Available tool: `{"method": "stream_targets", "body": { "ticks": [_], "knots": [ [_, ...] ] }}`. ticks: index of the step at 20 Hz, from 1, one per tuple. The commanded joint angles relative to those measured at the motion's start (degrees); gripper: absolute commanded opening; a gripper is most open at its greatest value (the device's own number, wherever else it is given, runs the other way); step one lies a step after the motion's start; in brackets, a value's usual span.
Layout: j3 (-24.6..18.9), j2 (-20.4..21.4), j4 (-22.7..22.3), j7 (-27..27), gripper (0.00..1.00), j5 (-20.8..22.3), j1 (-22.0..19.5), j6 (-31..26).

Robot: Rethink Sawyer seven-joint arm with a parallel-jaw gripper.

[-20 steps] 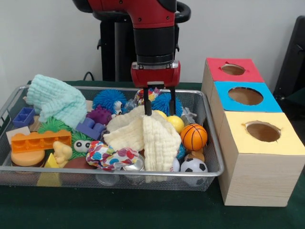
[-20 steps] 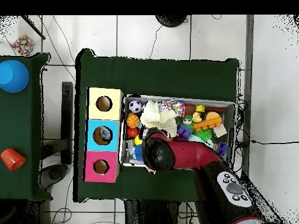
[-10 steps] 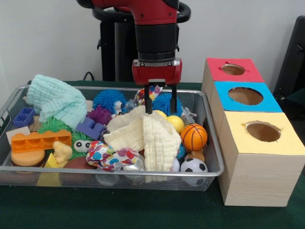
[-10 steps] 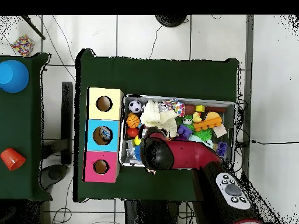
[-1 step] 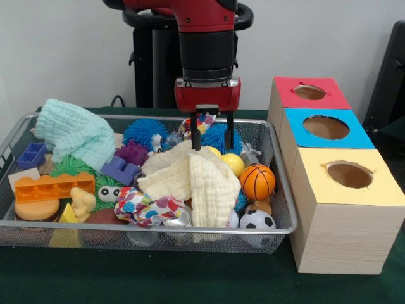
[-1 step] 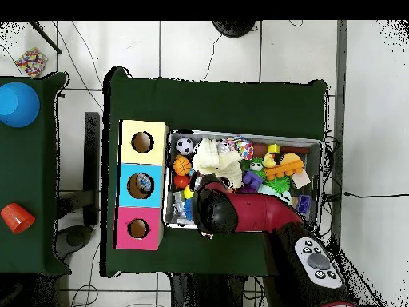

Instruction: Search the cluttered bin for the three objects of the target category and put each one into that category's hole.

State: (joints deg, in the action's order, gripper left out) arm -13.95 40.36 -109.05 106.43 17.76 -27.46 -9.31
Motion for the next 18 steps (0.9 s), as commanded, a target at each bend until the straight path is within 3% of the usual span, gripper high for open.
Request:
{"method": "stream_targets", "body": {
  "ticks": [1, 8, 18],
  "knots": [
    [0.51, 0.00, -2.69, 7.82, 1.00, -1.96, 0.73, -2.48],
    [2.97, 2.69, -1.69, 7.70, 1.00, -2.66, 4.28, -5.43],
    [5.91, 3.06, 0.27, 5.71, 1.00, -1.38, 6.80, -5.93]
  ]
}}
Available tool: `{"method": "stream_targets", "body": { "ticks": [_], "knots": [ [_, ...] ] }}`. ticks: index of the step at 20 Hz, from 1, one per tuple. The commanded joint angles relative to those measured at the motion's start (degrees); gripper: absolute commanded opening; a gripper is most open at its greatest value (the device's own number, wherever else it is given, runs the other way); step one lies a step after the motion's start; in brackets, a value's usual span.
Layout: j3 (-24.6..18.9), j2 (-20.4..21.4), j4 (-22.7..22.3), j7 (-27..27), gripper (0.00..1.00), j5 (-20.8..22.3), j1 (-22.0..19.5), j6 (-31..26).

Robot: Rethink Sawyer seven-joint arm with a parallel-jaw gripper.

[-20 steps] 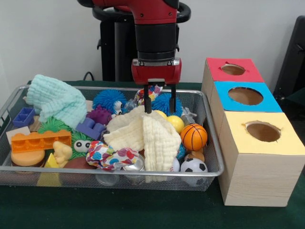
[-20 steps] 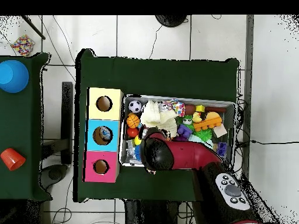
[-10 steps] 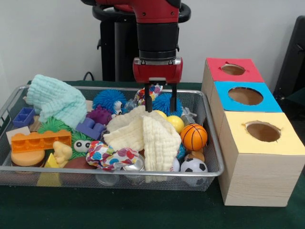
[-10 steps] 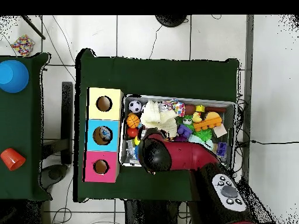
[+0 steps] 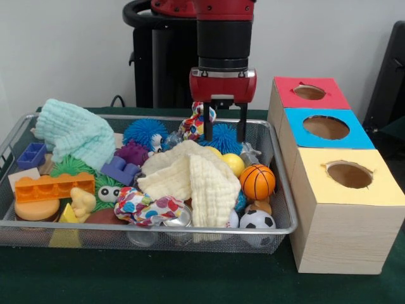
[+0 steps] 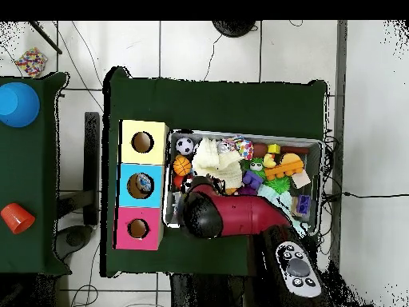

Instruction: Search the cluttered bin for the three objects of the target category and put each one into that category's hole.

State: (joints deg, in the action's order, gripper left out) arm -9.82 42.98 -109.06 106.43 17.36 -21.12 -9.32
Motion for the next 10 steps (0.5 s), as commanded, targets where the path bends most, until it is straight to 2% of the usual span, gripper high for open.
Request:
{"method": "stream_targets", "body": {
  "ticks": [1, 10],
  "knots": [
    [1.65, 0.26, 0.12, 5.72, 1.00, -1.05, 0.21, -5.64],
    [1.30, -0.16, 0.28, 4.70, 1.00, -0.78, -0.62, -5.42]
  ]
}}
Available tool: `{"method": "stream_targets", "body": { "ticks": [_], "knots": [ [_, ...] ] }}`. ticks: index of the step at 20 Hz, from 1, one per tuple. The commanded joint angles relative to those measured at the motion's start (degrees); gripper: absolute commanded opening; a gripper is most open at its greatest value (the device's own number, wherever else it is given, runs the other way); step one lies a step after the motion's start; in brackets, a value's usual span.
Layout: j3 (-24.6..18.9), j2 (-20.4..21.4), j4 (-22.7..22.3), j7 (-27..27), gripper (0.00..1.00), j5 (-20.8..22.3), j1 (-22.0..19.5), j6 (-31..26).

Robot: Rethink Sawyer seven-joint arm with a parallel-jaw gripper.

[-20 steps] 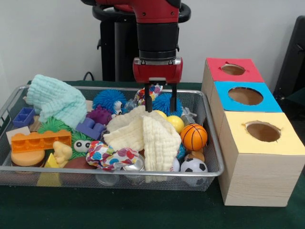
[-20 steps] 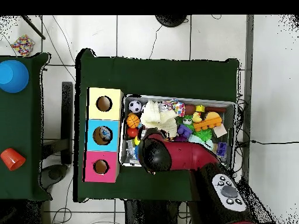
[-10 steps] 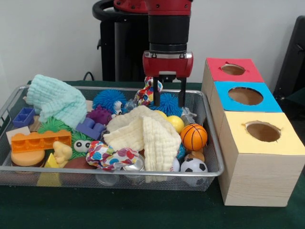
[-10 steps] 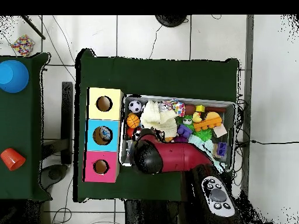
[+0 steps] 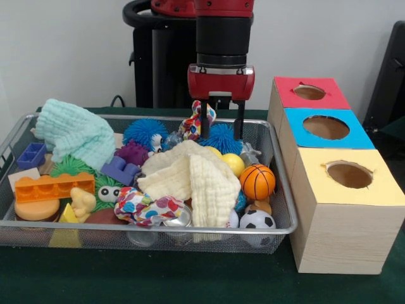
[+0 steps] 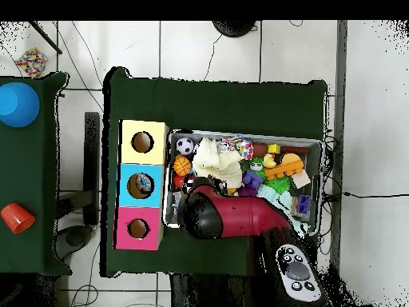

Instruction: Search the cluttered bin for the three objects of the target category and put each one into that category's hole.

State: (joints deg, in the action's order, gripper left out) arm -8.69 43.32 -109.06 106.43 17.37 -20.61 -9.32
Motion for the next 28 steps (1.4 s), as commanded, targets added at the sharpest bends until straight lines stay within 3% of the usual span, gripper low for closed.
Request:
{"method": "stream_targets", "body": {
  "ticks": [1, 28],
  "knots": [
    [0.12, -0.53, 0.32, 4.58, 1.00, -0.75, -1.22, -5.42],
    [-0.44, -0.01, 0.52, 2.46, 1.00, 0.61, -2.69, -6.10]
  ]
}}
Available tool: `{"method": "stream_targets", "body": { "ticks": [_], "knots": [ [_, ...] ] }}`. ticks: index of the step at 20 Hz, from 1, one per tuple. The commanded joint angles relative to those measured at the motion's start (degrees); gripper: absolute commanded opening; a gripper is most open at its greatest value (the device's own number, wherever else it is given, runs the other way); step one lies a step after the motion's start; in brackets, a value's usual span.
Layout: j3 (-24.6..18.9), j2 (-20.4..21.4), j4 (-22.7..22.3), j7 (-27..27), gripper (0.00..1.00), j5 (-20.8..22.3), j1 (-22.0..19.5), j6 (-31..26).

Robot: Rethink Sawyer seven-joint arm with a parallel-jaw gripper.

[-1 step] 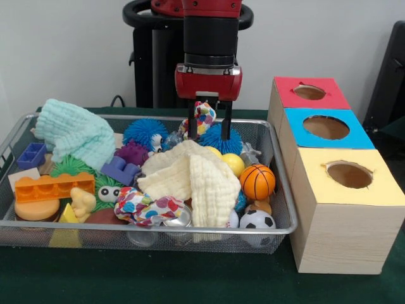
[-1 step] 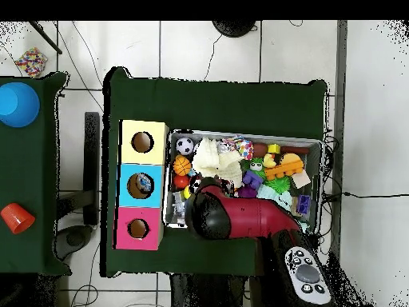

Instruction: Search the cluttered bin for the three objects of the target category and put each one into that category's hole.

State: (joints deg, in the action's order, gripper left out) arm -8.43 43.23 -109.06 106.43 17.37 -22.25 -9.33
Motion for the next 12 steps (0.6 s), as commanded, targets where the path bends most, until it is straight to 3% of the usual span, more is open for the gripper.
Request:
{"method": "stream_targets", "body": {
  "ticks": [1, 7, 12],
  "knots": [
    [-0.34, 0.11, 0.55, 2.46, 1.00, 0.88, -0.79, -5.87],
    [2.39, -0.65, 1.82, 1.47, 1.00, 3.36, -0.16, -4.53],
    [8.88, -1.19, 3.00, 3.20, 1.00, 3.05, 2.95, -7.92]
  ]
}}
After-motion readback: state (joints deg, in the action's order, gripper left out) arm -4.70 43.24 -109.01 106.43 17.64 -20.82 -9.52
